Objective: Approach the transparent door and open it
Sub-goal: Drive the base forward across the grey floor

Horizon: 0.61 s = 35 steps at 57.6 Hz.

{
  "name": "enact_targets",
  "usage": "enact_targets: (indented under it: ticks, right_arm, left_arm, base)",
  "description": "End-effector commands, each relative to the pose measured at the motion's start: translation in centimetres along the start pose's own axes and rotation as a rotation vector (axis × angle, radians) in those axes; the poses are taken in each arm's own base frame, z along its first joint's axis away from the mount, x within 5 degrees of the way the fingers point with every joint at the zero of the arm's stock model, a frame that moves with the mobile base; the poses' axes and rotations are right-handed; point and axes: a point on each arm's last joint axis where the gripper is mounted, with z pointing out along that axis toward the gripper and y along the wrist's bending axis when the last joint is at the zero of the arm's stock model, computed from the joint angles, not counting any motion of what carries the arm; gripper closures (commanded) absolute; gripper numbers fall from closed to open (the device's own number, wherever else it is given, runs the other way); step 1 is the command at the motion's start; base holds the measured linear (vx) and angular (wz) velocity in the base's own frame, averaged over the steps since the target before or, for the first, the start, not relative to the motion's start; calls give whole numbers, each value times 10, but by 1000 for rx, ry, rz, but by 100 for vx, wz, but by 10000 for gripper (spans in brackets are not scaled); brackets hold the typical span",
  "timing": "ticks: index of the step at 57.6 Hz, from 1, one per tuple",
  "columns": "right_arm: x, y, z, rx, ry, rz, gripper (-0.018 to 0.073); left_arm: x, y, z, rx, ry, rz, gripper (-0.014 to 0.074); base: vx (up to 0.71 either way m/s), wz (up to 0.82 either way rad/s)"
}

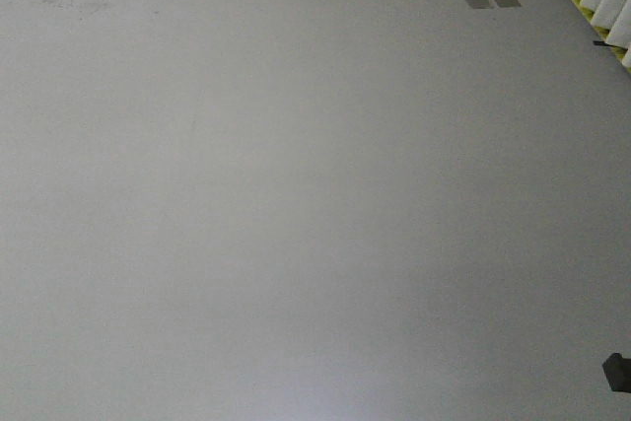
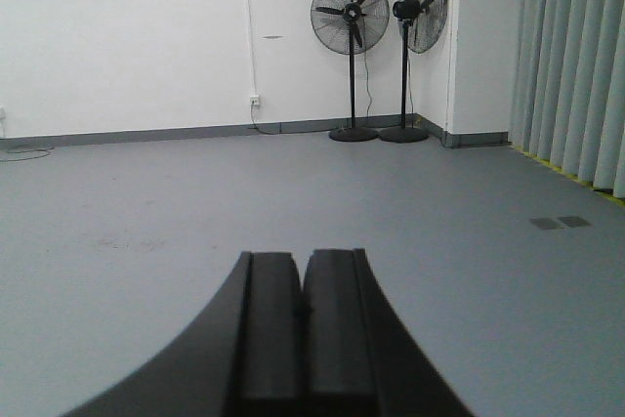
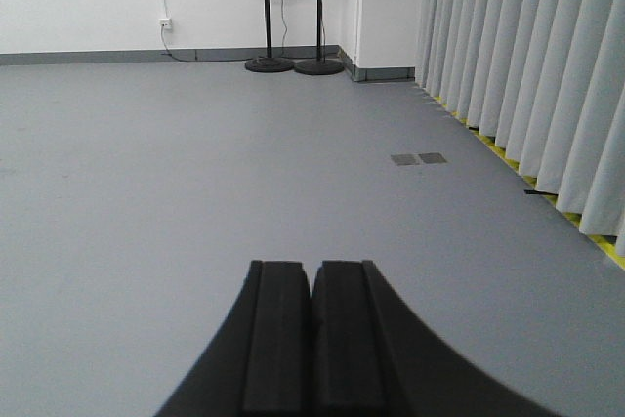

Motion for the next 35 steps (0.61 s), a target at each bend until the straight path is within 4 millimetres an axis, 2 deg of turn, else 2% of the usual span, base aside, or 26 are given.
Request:
enact_targets:
  ticks: [1,35]
  right_arm:
    - [-4,0,0,7,-81,-7,564]
    - [-4,0,0,7,-79,-7,564]
  left_arm:
    - [2,0,0,3,-60,-15,602]
    - [2,0,0,3,-60,-15,602]
  base:
    - [30,1]
    - [37,16]
